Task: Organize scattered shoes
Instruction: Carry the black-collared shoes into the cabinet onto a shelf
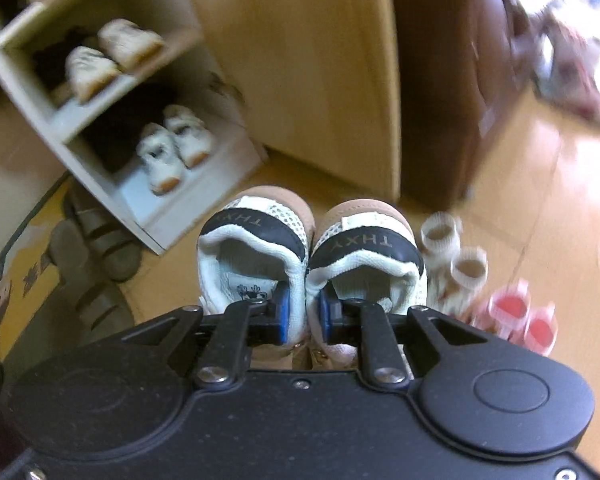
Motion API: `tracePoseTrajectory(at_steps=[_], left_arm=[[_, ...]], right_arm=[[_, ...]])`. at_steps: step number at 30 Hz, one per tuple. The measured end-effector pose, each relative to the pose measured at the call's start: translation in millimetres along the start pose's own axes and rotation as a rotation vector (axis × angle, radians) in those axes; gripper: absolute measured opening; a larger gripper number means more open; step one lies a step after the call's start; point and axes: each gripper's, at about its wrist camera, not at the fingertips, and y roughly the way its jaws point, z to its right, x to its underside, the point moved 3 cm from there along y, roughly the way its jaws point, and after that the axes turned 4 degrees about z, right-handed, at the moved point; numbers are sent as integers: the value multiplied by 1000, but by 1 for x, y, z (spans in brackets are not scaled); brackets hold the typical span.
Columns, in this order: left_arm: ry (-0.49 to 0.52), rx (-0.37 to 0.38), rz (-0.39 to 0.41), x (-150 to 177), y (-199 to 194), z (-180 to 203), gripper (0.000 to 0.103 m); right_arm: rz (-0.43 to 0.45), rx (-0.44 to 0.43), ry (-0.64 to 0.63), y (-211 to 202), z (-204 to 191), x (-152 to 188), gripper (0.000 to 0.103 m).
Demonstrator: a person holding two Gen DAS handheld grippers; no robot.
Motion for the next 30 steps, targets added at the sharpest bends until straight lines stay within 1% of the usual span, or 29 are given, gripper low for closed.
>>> tracePoseTrajectory(at_steps=[2, 5, 9, 13, 15, 17, 18, 21, 23, 24, 25, 26, 28, 30], left_arm=[[-19, 6, 5, 1, -2, -7, 97], [-43, 44, 46, -2, -8, -14, 97], [-7, 67, 69, -4, -13, -14, 97], [24, 125, 79, -4, -22, -7, 97], [37, 135, 81, -4, -28, -4, 97], [22, 135, 84, -6, -30, -5, 97], [13, 135, 86, -8, -31, -7, 97], [-20, 133, 85, -12, -32, -12, 97], [-44, 140, 79, -14, -31, -16, 97], [-47, 139, 86, -17, -32, -17, 97], [-45, 134, 100, -20, -33, -18, 97], [-26, 125, 131, -24, -37, -17, 97], [35, 102, 215, -34, -48, -13, 97], [87, 90, 262, -40, -55, -8, 97]], right_arm=[[35, -21, -39, -16, -9, -22, 16], [105, -54, -109, -42, -26, -68, 16], [211, -100, -191, -82, -57, -137, 16], [304, -156, -247, -114, -93, -206, 16], [345, -187, -275, -126, -113, -238, 16], [381, -217, -303, -135, -132, -267, 16], [388, -228, -309, -136, -138, -275, 16], [416, -272, -357, -139, -175, -321, 15], [419, -296, -377, -138, -191, -344, 15], [424, -299, -402, -136, -200, -356, 15], [425, -299, -418, -135, -206, -361, 15], [426, -299, -434, -134, -212, -367, 15], [426, -300, -472, -125, -233, -392, 15], [423, -301, -492, -116, -248, -407, 15]])
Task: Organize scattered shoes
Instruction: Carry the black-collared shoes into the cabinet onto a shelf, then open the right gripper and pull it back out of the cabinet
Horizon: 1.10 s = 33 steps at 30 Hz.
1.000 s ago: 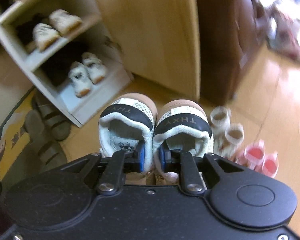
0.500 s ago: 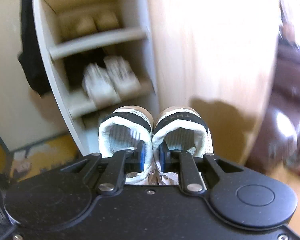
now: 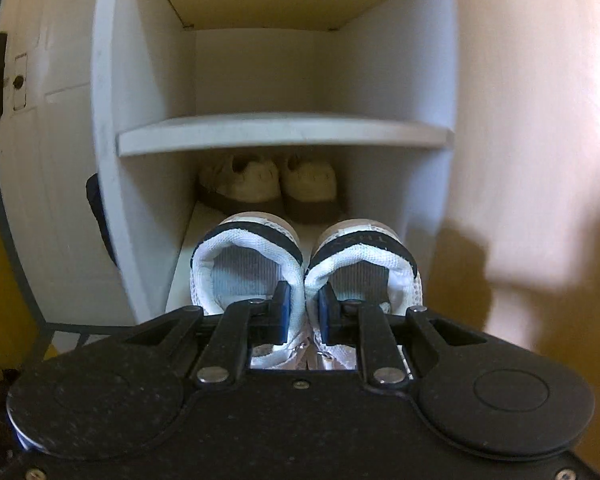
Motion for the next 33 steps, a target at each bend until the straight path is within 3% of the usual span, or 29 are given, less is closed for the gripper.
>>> tracePoseTrajectory(at_steps=[9, 20, 29, 33], left_arm=[[-47, -9, -115, 11, 17, -9, 97], [-76, 6, -115, 11, 16, -10, 97], [-114, 13, -108, 8, 15, -16, 97], [-125, 15, -104, 6, 15, -18, 97]], right_arm=[[16, -50, -30, 50, -11, -27, 15], [52, -64, -67, 91, -24, -28, 15], [65, -10, -51, 107, -24, -5, 16], [46, 23, -111, 118, -37, 3, 22]])
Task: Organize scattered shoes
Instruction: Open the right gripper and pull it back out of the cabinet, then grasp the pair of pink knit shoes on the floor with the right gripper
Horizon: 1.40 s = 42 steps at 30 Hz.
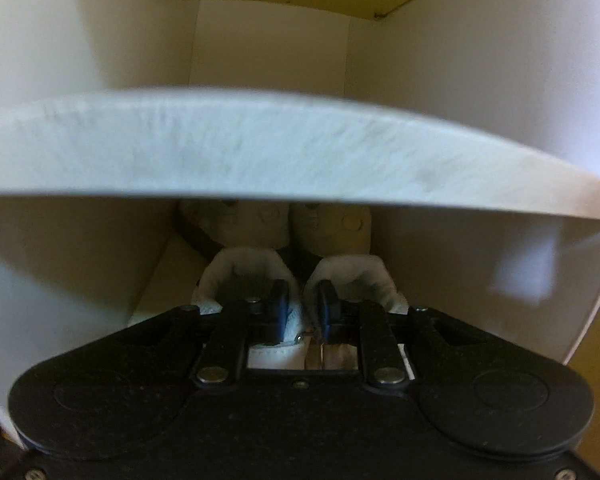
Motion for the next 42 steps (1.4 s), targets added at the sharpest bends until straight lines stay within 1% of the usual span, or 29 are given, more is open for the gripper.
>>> tracePoseTrajectory(at_steps=[1, 2, 3, 4, 5, 6, 7, 9, 11, 13, 15, 17, 18, 19, 20, 21, 22, 24, 26, 27, 28, 30, 32, 34, 36, 38, 39, 41, 42], left_arm=[[-1, 0, 0, -1, 0, 0, 97], [-2, 0, 1, -1, 0, -1, 97], [-2, 0, 3, -2, 0, -1, 97], [-2, -2, 3, -2, -1, -2, 97], [-3, -5, 4, -2, -1, -2, 97], [-4, -7, 4, -2, -1, -2, 97], [-3, -9, 4, -2, -1, -2, 97], [1, -11, 4, -2, -1, -2, 97], [5, -16, 3, -1, 0, 0, 97], [9, -20, -1, 0, 1, 2, 97], [15, -30, -10, 2, 3, 4, 97], [23, -35, -20, 5, 6, 7, 97], [33, -38, -31, 8, 8, 10, 97], [48, -39, -46, 11, 10, 13, 97], [64, -35, -60, 14, 13, 17, 97], [81, -26, -76, 18, 16, 22, 101], [98, -14, -94, 23, 19, 27, 103], [134, 25, -140, 33, 25, 40, 103], [168, 50, -165, 42, 30, 55, 103], [190, 56, -174, 45, 31, 62, 103], [214, 58, -181, 49, 33, 70, 103], [248, 74, -188, 54, 36, 85, 103], [269, 101, -194, 59, 37, 100, 103], [304, 129, -202, 65, 39, 117, 103], [362, 170, -219, 76, 41, 136, 102], [423, 214, -238, 88, 43, 155, 102], [442, 232, -248, 93, 45, 162, 102], [458, 252, -273, 101, 50, 170, 102], [460, 254, -285, 105, 53, 172, 102]], right_arm=[[-9, 5, -15, 2, -4, 2, 28], [-6, 13, -16, 2, -6, 3, 31], [1, 18, -3, -2, -7, 3, 40], [9, 23, 9, -5, -7, 4, 45], [16, 19, 18, -10, -7, 3, 47], [25, 18, 19, -11, -7, 1, 51], [33, 17, 21, -13, -8, -2, 58], [46, 18, 24, -27, -8, 0, 63], [65, 10, 50, -52, -7, 7, 63], [86, -6, 85, -79, -7, 15, 68], [100, -25, 128, -107, -8, 26, 69], [120, -38, 195, -154, -6, 49, 76], [126, -32, 213, -166, -2, 59, 84], [131, -21, 257, -192, 3, 81, 89], [136, -9, 302, -218, 8, 103, 89], [127, 9, 340, -238, 21, 128, 90], [120, 31, 369, -249, 25, 141, 92], [89, 105, 442, -289, 39, 187, 95], [48, 165, 501, -316, 51, 232, 96], [30, 183, 513, -322, 53, 246, 97], [-20, 237, 538, -343, 61, 281, 97], [-58, 293, 571, -362, 75, 311, 97], [-102, 372, 650, -392, 91, 364, 98], [-129, 413, 675, -399, 97, 391, 99], [-178, 519, 716, -424, 114, 443, 100], [-217, 588, 740, -432, 123, 467, 100], [-228, 607, 750, -431, 125, 473, 100], [-290, 657, 827, -445, 137, 517, 100], [-326, 665, 839, -440, 138, 533, 100]])
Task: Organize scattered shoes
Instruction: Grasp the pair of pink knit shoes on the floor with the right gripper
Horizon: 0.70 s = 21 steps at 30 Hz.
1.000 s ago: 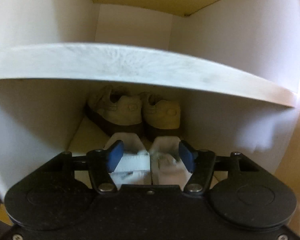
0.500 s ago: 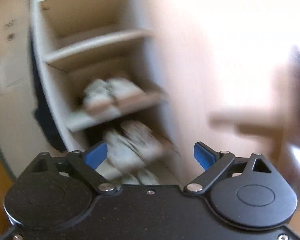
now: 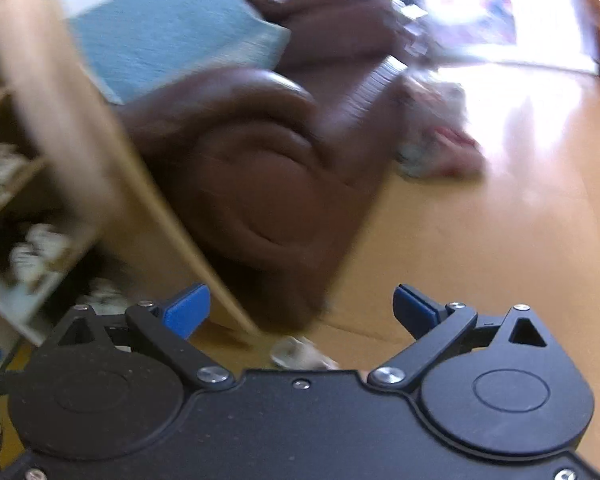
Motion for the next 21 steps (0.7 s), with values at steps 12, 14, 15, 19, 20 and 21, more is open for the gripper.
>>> tracePoseTrajectory(at_steps=[12, 14, 15, 19, 20, 21], left_arm=[[16, 5, -65, -6, 38, 18, 102], [23, 3, -75, -5, 42, 18, 102], [26, 1, -79, -5, 43, 18, 102], [47, -19, -88, -5, 47, 17, 102], [48, -18, -88, -6, 48, 17, 102], [44, -13, -88, -7, 50, 17, 103]], right_arm=[[-289, 110, 188, 124, 31, 91, 87], [-308, 143, 226, 143, 35, 98, 87], [-312, 161, 245, 151, 38, 101, 87], [-312, 207, 299, 178, 50, 108, 87], [-312, 208, 306, 184, 51, 108, 87], [-318, 218, 311, 190, 52, 108, 87]])
